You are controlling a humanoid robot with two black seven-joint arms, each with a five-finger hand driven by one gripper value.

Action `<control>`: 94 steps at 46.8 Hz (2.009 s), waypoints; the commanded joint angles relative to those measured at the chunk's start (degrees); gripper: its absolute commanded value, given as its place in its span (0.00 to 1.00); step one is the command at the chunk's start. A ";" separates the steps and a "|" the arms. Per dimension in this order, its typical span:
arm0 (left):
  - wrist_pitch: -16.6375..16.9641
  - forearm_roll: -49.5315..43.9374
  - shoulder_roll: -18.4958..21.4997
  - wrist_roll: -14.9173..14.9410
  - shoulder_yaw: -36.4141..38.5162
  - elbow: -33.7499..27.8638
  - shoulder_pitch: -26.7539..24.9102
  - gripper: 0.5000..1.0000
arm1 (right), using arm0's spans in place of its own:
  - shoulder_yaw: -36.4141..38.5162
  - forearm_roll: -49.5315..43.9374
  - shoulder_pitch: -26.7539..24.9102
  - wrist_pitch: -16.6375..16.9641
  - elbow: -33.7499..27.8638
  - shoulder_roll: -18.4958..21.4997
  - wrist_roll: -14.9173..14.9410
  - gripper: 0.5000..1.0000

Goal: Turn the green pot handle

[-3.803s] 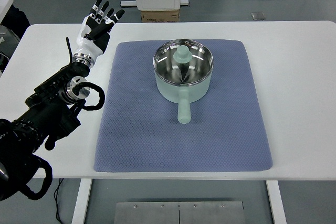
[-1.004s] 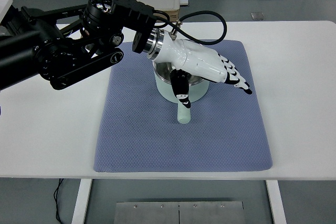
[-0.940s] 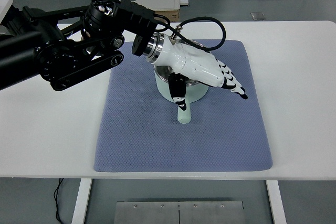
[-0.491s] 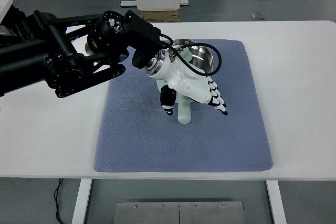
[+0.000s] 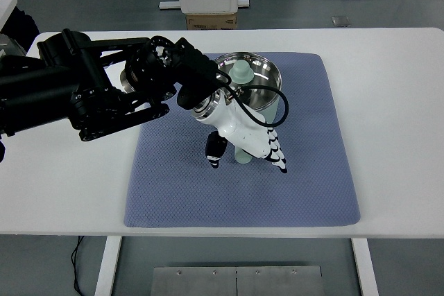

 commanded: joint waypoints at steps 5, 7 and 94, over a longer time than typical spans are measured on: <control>-0.26 -0.10 -0.01 0.00 0.16 -0.01 0.07 1.00 | 0.00 0.00 0.00 0.00 0.00 0.00 0.04 1.00; -0.35 -0.10 -0.01 0.00 0.25 -0.01 0.07 1.00 | 0.00 0.00 0.00 0.00 0.00 0.00 0.04 1.00; -3.78 -0.02 4.83 0.00 4.56 -2.99 -1.69 1.00 | 0.00 0.00 0.00 0.00 0.00 0.00 0.04 1.00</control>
